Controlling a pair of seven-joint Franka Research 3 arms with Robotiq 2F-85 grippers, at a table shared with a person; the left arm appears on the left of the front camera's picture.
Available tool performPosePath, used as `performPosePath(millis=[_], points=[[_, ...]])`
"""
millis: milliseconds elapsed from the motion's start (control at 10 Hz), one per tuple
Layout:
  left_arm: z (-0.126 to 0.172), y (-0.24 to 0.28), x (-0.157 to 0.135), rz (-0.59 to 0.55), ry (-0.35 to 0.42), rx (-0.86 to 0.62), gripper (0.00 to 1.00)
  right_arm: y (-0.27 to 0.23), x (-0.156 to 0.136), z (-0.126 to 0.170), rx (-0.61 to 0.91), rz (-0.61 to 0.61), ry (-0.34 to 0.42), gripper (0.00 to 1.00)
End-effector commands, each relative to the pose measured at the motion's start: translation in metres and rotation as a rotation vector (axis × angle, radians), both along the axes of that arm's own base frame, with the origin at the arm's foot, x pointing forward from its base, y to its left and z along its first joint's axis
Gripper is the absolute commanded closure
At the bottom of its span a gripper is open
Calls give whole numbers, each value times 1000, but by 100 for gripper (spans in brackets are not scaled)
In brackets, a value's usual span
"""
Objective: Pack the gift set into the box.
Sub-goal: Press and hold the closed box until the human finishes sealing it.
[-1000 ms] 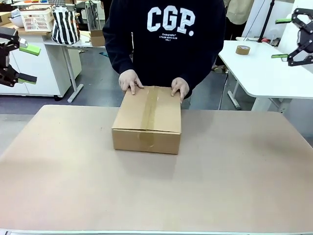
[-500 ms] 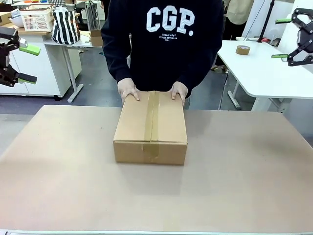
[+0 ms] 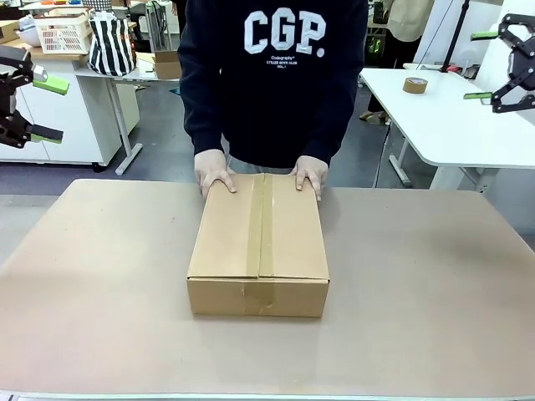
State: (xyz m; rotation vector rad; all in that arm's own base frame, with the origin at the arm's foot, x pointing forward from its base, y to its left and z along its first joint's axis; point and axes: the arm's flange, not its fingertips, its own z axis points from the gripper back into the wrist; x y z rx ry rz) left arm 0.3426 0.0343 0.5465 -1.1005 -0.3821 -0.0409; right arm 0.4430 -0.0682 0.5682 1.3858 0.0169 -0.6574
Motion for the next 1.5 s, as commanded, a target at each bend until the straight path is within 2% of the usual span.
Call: performPosePath(millis=[0, 1400], points=[[2, 0, 0, -7, -8, -10, 0, -2, 1, 3, -8, 14, -2, 0], [2, 0, 0, -7, -8, -10, 0, -2, 1, 3, -8, 14, -2, 0]])
